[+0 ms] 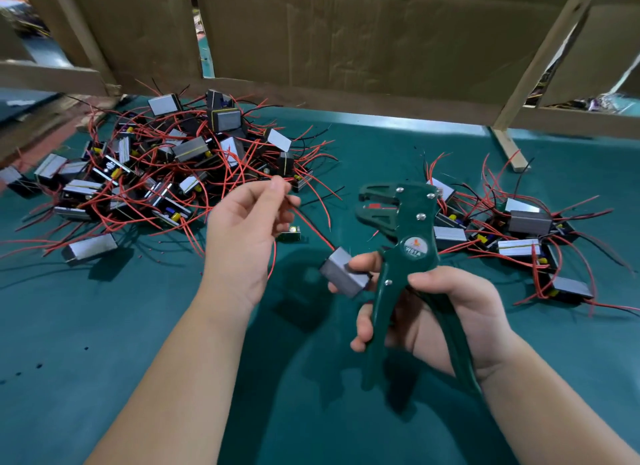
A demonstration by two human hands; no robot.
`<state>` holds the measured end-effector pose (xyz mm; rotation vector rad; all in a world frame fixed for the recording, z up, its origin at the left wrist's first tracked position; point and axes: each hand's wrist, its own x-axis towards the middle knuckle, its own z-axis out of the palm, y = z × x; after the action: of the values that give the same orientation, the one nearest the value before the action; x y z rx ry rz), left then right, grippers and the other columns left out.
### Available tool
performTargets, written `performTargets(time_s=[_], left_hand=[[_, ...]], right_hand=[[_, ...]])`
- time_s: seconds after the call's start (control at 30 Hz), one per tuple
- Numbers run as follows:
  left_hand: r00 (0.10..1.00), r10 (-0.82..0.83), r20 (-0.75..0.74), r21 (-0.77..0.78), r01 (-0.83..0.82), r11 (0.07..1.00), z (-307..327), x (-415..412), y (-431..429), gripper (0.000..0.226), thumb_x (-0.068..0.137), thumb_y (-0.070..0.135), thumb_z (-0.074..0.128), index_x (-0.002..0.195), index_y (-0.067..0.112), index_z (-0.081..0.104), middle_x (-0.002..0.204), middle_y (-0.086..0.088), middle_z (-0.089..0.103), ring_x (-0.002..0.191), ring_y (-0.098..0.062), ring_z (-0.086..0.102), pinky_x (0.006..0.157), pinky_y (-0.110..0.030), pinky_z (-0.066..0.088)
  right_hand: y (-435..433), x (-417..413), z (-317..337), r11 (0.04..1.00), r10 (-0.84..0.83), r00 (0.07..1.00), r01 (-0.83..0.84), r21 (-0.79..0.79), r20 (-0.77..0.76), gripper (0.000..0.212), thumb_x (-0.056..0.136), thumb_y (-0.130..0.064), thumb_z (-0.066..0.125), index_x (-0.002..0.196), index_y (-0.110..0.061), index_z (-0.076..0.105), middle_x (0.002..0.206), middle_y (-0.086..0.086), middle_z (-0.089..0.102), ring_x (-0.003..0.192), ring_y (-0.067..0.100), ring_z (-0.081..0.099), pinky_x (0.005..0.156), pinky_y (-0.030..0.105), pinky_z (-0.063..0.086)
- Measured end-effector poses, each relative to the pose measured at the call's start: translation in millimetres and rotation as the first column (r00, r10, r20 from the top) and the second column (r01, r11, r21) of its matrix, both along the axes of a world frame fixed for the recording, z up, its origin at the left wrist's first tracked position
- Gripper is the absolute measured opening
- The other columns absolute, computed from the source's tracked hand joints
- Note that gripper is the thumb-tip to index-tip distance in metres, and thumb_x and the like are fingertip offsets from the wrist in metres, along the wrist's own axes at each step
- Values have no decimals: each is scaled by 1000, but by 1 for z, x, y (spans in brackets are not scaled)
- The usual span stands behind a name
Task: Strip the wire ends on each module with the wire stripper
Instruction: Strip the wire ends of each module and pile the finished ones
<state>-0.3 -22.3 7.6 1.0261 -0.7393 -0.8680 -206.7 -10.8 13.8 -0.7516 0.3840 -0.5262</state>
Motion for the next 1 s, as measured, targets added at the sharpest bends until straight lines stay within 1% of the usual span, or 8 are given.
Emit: performTargets(time_s=[0.3,0.37,0.47,0.53,0.63,0.77,0.9,1.0], left_hand=[[959,267,96,-29,-265,964,4,18,2,17,87,11,65,73,19,64,61,7,66,52,-4,54,53,-16,43],[906,420,45,15,-421,907,4,37,0,14,88,13,61,75,19,61,61,8,63,51,-5,53,51,-17,42],[791,573,214,68,-597,799,-2,59,1,3,87,21,56,86,20,59,80,6,64,66,-2,55,65,-21,42],[751,552,364,112,-623,774,-6,62,1,12,88,17,51,97,22,56,93,6,61,76,1,55,75,-23,43],[620,347,704,210,-648,732,-12,60,0,31,85,8,48,112,20,57,115,-8,58,107,-25,52,96,-41,40],[443,41,896,307,-683,663,-14,52,3,43,84,10,58,126,20,54,129,-12,52,121,-35,40,95,-46,35],[465,109,879,262,-660,704,-14,57,6,46,81,-5,52,120,18,62,119,-13,54,101,-30,50,78,-35,39],[465,106,879,266,-663,700,-15,62,8,47,80,-6,53,120,17,62,124,-12,52,101,-29,50,81,-35,41]], right_hand=[[-9,-19,9,941,-316,933,331,-69,170,61,54,-25,79,110,-6,69,97,27,66,69,31,64,73,45,57],[-12,-26,10,898,-410,892,432,-89,193,60,53,-26,77,109,-8,68,101,25,65,71,30,64,76,44,56],[-20,-37,11,784,-559,799,596,-172,220,57,61,-27,65,116,-11,62,108,9,62,78,28,65,81,42,55],[-23,-41,9,691,-639,740,672,-266,209,49,77,-17,47,126,-13,52,103,-4,65,81,26,67,85,42,54],[-25,-44,4,626,-679,704,703,-338,208,50,89,-13,19,131,-17,46,92,-9,70,84,23,68,90,43,53],[-22,-42,5,661,-642,732,679,-319,229,60,67,-26,65,126,-17,55,99,-2,69,84,31,69,87,45,53],[-18,-37,3,697,-621,759,649,-306,194,77,58,-35,73,128,-13,53,86,2,72,82,31,69,86,46,53],[-16,-34,3,702,-618,763,644,-304,189,66,64,-28,69,126,-10,54,93,1,71,80,32,69,81,46,55]])
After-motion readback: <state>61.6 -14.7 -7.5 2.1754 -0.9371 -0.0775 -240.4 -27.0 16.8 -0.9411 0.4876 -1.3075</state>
